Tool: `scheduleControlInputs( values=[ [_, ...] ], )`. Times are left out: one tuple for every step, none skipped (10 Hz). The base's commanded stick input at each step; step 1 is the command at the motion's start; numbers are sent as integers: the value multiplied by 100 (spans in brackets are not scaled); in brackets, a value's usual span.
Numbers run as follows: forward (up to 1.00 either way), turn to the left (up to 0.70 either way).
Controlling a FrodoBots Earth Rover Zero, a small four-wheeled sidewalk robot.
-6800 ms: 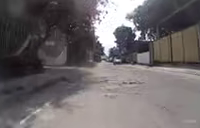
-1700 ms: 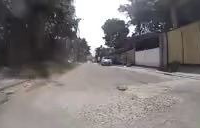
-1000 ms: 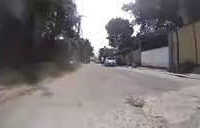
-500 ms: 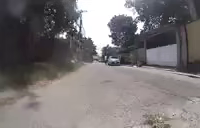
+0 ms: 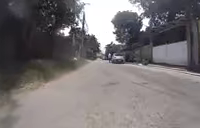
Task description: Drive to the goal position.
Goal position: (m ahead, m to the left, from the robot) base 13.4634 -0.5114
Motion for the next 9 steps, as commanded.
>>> scheduleControlInputs(
  values=[
    [100, -2],
    [100, -2],
    [100, -3],
    [100, -3],
    [100, -3],
    [100, -3],
    [100, -3],
    [100, -3],
    [100, -3]
  ],
)
